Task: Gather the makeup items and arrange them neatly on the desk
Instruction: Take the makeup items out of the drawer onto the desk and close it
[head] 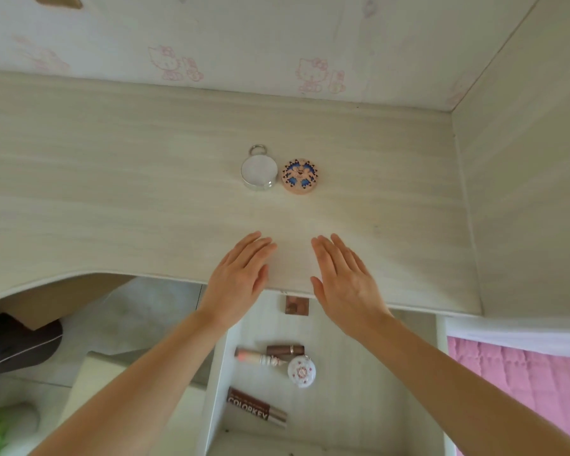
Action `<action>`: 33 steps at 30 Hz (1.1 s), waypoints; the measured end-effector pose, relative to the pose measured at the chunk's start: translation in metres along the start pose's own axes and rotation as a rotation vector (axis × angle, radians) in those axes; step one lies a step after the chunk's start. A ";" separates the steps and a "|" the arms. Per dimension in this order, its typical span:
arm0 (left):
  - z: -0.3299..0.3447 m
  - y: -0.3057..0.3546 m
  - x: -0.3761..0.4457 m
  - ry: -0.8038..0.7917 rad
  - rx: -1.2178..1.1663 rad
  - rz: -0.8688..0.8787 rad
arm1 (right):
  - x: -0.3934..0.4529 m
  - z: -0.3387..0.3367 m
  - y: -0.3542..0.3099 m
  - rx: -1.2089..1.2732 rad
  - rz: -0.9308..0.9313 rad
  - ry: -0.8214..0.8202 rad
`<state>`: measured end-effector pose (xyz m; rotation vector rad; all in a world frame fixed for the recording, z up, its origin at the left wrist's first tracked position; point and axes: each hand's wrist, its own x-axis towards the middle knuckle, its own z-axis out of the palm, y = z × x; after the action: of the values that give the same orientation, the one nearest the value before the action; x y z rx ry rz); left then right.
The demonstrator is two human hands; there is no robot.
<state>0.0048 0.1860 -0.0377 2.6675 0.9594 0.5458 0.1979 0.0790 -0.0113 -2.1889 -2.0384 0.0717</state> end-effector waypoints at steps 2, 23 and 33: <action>-0.002 0.014 -0.021 0.001 0.009 -0.002 | -0.025 -0.003 -0.003 0.016 -0.022 -0.005; 0.073 0.050 -0.165 -0.419 -0.023 -0.138 | -0.168 0.085 -0.047 0.181 0.081 -0.244; 0.131 0.018 -0.097 -0.438 0.035 -0.066 | -0.142 0.140 -0.052 0.267 0.493 -0.525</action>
<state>0.0018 0.0945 -0.1743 2.6087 0.9217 -0.0733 0.1166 -0.0485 -0.1514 -2.6135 -1.4932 1.0014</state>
